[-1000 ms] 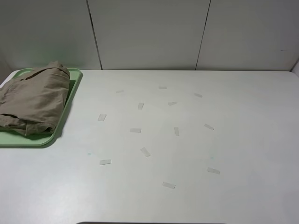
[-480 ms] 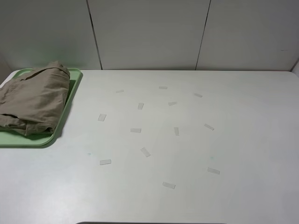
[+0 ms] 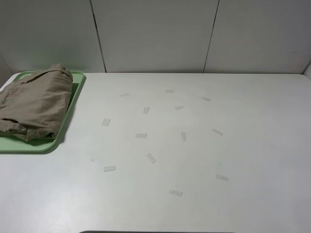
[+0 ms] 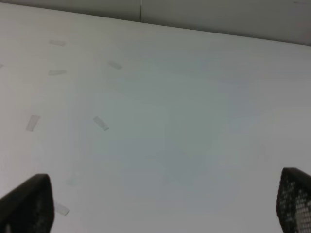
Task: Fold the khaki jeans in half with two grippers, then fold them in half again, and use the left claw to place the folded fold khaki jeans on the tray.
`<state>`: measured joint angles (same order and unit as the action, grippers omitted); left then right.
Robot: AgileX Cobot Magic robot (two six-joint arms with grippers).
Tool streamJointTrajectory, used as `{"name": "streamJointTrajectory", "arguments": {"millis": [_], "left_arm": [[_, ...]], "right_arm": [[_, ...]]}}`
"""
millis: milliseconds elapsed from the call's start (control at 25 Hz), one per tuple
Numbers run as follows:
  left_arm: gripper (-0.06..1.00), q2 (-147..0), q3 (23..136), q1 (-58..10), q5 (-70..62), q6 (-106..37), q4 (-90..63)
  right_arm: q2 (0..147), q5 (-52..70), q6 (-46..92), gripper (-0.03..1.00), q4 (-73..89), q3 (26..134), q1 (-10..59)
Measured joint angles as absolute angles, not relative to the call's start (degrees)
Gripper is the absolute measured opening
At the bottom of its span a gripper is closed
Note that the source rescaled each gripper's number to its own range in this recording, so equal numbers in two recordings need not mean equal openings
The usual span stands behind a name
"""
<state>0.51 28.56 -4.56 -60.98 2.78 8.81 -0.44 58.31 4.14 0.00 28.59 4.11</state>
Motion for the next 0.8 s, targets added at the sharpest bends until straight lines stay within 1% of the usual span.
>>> {"name": "streamJointTrajectory", "arguments": {"millis": [800], "left_arm": [[0.99,0.5,28.2,-4.6,-60.8,2.8,8.7]], "right_arm": [[-0.4,58.3,4.1,1.00,0.0,28.6,4.1]]}}
